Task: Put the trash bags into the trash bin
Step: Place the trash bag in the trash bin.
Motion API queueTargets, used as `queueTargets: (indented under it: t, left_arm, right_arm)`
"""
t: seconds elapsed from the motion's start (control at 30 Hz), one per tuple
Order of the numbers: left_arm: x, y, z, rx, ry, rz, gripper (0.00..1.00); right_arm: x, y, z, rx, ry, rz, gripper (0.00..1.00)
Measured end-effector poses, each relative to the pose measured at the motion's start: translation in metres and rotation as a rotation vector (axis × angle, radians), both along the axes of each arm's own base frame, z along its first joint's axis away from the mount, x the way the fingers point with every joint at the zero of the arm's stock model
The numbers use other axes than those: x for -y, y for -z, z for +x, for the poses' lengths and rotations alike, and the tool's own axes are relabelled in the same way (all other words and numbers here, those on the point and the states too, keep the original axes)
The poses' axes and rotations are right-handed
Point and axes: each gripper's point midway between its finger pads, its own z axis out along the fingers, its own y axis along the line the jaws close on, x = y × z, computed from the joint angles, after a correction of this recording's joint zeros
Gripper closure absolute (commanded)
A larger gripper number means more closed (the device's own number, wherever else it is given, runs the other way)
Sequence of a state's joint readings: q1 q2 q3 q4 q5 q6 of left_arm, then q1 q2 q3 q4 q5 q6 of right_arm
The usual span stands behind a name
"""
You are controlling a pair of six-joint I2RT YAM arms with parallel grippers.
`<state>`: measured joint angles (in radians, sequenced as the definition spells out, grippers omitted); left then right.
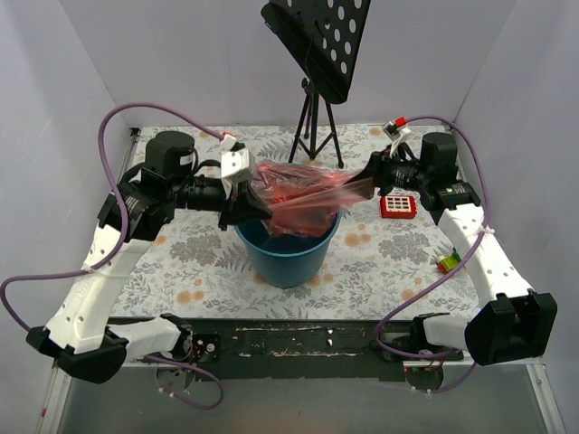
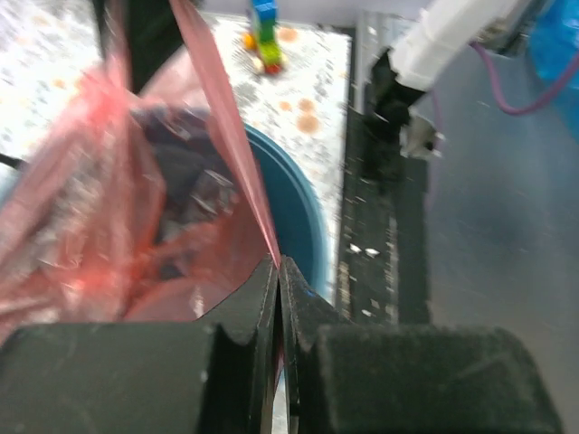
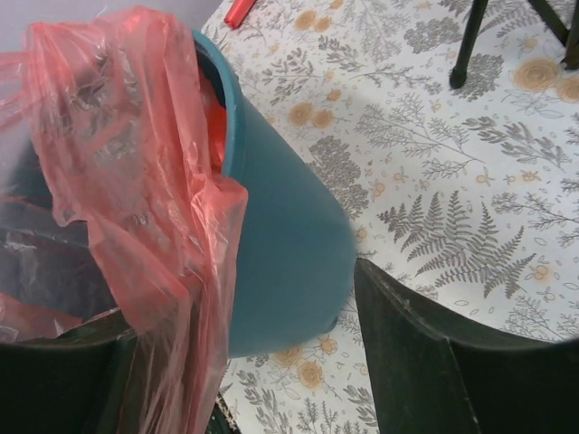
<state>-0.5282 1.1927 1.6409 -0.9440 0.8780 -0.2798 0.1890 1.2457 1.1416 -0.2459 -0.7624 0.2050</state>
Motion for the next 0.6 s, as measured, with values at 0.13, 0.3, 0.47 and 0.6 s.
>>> queueTargets:
  t: [0.13,0.3,0.47,0.6]
  left_arm:
    - [-0.009,0.028,-0.031,-0.143,0.037,0.034,1.00]
    - [-0.014,0.049,-0.045,-0.238,0.060,0.078,1.00]
    - [-0.020,0.057,-0.060,-0.250,0.097,0.123,1.00]
    - [-0.029,0.064,-0.070,-0.228,0.120,0.159,1.00]
  right_arm:
    - [-0.004,0.001,-0.009,-0.013,-0.045,0.019,0.38]
    - [-0.005,-0.003,-0.031,0.030,-0.095,0.028,0.30]
    - [-0.004,-0.017,-0.064,0.166,-0.153,0.036,0.28]
    - [-0.008,-0.027,-0.073,0.244,-0.183,0.038,0.29]
